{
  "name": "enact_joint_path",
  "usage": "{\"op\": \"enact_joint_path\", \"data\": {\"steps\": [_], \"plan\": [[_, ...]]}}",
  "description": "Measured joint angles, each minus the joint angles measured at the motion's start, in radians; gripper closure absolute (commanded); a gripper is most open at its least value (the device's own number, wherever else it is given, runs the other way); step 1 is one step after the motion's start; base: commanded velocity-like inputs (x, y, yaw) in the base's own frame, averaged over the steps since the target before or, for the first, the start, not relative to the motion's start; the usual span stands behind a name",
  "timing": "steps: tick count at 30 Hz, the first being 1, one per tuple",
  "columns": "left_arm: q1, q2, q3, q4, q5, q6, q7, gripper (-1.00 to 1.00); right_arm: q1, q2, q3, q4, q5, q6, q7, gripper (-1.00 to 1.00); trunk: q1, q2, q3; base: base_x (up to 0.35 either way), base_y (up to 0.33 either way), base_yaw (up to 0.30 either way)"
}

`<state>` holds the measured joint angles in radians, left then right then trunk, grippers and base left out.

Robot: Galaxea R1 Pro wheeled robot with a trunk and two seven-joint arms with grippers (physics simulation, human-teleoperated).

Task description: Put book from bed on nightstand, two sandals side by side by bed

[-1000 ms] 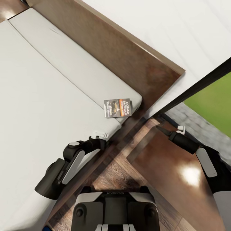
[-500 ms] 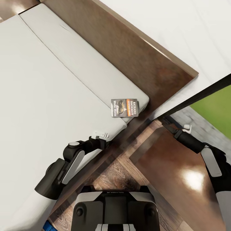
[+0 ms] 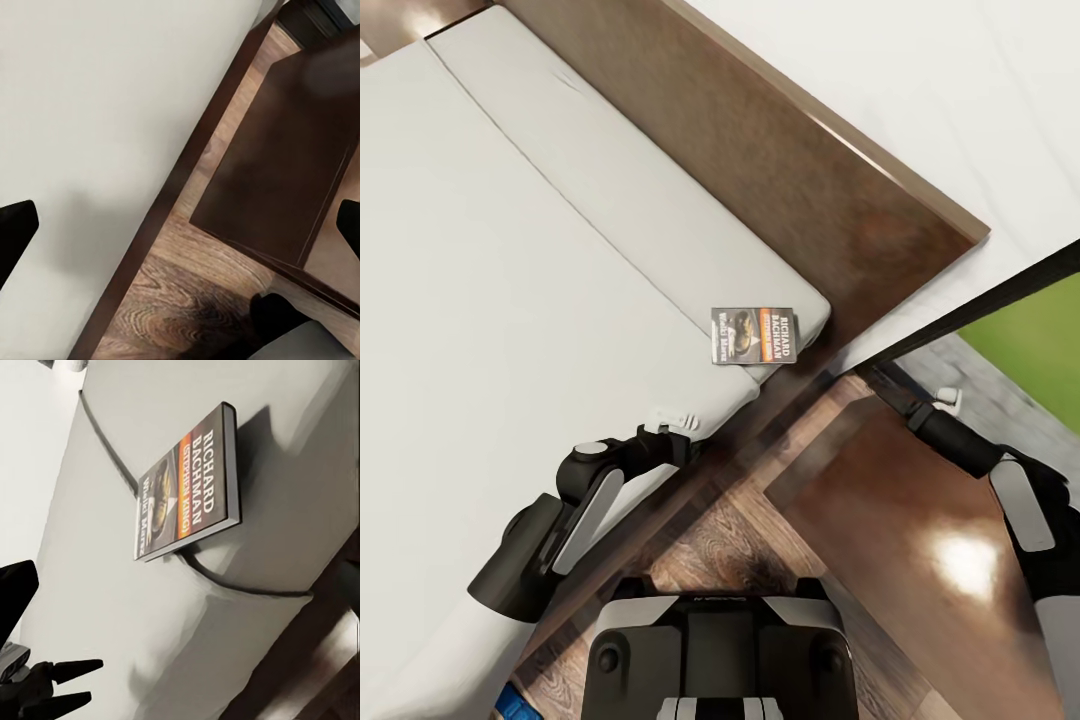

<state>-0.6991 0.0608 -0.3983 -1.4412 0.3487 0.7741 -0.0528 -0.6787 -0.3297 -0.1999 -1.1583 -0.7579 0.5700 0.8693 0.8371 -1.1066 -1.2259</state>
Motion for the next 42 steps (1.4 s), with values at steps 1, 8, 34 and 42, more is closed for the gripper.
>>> {"op": "enact_joint_path", "data": {"steps": [1, 8, 34, 42], "plan": [[0.0, 0.0, 0.0, 0.0, 0.0, 0.0, 0.0, -1.0, 0.0, 0.001, -0.021, 0.0, -0.001, 0.001, 0.0, -1.0, 0.0, 0.0, 0.0, 0.0, 0.0, 0.003], [0.0, 0.0, 0.0, 0.0, 0.0, 0.0, 0.0, -1.0, 0.0, 0.001, -0.043, 0.0, -0.002, 0.001, 0.0, -1.0, 0.0, 0.0, 0.0, 0.0, 0.0, 0.008], [-0.002, -0.035, 0.062, -0.062, -0.016, -0.028, 0.042, -1.0, -0.013, -0.033, -0.075, 0.0, -0.002, 0.02, -0.006, -1.0, 0.031, -0.056, -0.028, 0.0, 0.0, 0.06], [-0.001, -0.039, 0.071, -0.106, -0.034, -0.029, 0.065, -1.0, -0.013, -0.034, -0.074, 0.003, -0.002, 0.047, -0.009, -1.0, 0.061, -0.112, -0.053, 0.0, 0.0, 0.0]]}}
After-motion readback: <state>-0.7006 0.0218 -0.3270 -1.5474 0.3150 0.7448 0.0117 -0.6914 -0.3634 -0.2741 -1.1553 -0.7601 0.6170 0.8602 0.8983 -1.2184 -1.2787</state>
